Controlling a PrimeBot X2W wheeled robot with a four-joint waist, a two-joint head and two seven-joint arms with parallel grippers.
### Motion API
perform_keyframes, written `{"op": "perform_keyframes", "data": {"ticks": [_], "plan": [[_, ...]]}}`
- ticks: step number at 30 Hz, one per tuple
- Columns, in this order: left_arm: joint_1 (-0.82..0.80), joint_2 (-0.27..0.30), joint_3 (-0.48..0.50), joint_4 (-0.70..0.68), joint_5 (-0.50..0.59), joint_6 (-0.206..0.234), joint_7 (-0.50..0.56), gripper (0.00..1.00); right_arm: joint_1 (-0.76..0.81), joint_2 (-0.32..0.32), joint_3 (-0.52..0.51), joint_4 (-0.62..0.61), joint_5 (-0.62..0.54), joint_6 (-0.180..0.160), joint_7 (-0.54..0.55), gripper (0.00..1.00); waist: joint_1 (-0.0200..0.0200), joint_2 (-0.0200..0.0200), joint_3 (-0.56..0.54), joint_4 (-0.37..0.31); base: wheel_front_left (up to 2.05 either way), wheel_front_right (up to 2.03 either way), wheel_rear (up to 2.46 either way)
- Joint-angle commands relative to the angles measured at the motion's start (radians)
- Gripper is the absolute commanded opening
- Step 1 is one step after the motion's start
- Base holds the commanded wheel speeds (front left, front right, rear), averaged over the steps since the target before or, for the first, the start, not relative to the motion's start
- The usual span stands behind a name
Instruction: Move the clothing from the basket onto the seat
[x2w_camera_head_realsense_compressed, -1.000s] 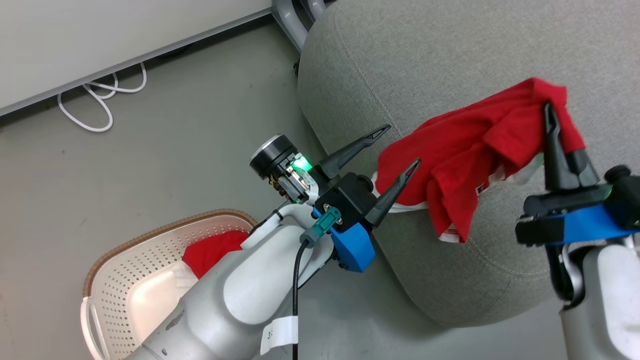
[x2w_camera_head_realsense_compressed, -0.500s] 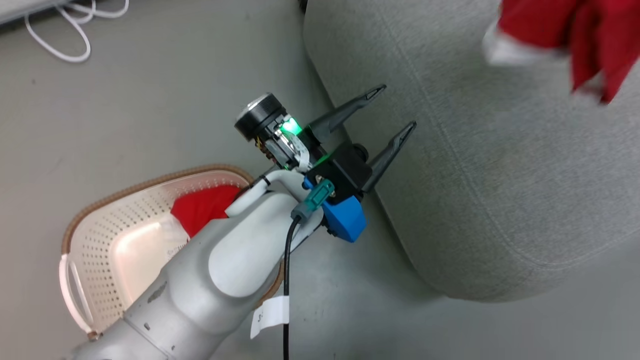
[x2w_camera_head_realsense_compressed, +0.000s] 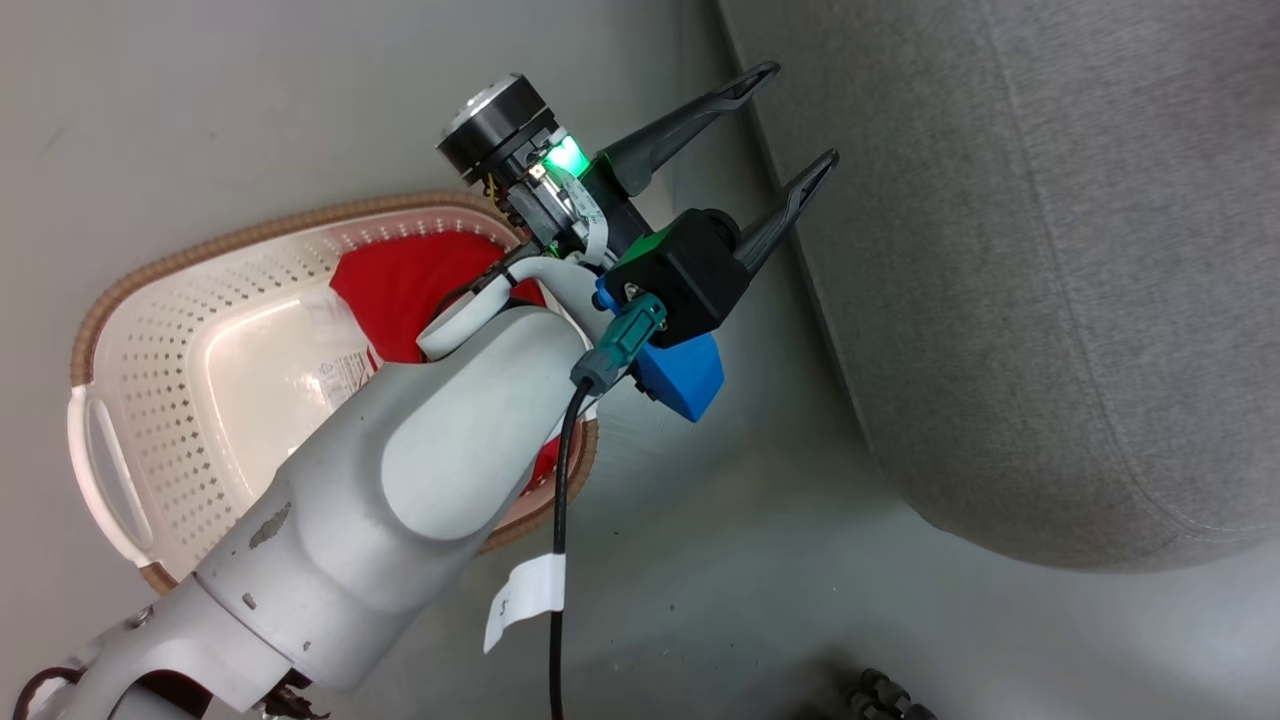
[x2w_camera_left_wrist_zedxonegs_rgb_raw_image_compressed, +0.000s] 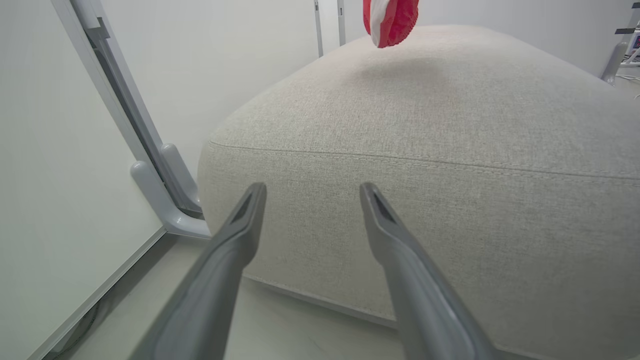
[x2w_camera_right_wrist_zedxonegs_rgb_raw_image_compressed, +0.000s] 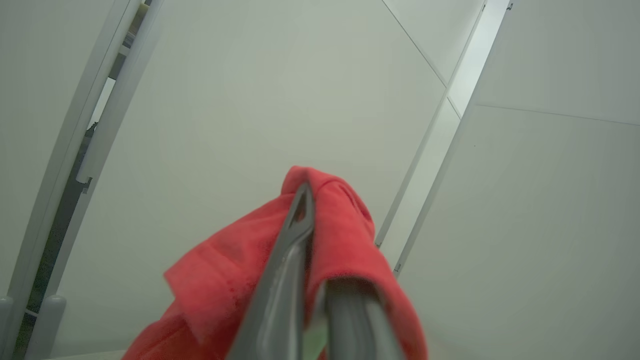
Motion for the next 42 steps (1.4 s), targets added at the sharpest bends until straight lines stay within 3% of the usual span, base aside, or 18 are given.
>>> {"op": "perform_keyframes", "data": {"ticks": [1,12,19,20,21,26,33,38,42], "plan": [[-0.013,0.005,-0.003,-0.004,0.002,-0.001,0.001,1.0,0.007,0.007,-0.002,0.003,-0.003,0.0,-0.004,0.0,-0.0001,0.0,0.024,0.009,0.0,0.0,0.0],[-0.022,0.016,-0.015,-0.026,-0.004,0.007,0.008,1.0,0.107,0.13,-0.026,0.187,-0.045,0.0,-0.004,0.0,-0.0001,0.0,0.064,0.03,0.0,0.0,0.0],[-0.023,0.021,-0.019,-0.026,-0.01,0.012,0.007,1.0,0.131,0.161,-0.023,0.303,-0.028,0.0,-0.004,0.0,-0.0001,0.0,0.062,0.039,0.0,0.0,0.0],[-0.02,0.021,-0.02,-0.024,-0.012,0.014,0.005,1.0,0.132,0.163,-0.027,0.31,-0.025,0.0,-0.004,0.45,-0.0001,0.0,0.059,0.038,0.0,0.0,0.0],[-0.018,0.02,-0.021,-0.022,-0.014,0.016,0.004,1.0,0.135,0.162,-0.028,0.308,-0.024,0.0,-0.004,1.0,-0.0001,0.0,0.054,0.037,0.0,0.0,0.0],[0.003,0.007,-0.025,-0.008,-0.027,0.022,-0.009,1.0,0.213,0.19,-0.041,0.27,-0.023,0.0,-0.004,1.0,-0.0001,0.0,0.006,0.032,0.0,0.0,0.0],[0.064,-0.016,-0.003,0.015,-0.066,0.047,-0.026,1.0,0.428,0.263,-0.051,0.121,-0.051,0.0,-0.004,1.0,-0.0001,0.0,-0.117,0.039,0.0,0.0,0.0],[0.138,-0.008,0.062,-0.042,-0.095,0.077,-0.027,1.0,0.538,0.313,0.015,-0.006,-0.085,0.0,-0.004,1.0,-0.0001,0.0,-0.215,0.053,0.0,0.0,0.0],[0.206,0.003,0.138,-0.097,-0.107,0.106,-0.027,1.0,0.581,0.318,0.123,-0.063,-0.104,0.0,-0.004,1.0,-0.0001,0.0,-0.288,0.078,0.0,0.0,0.0]]}}
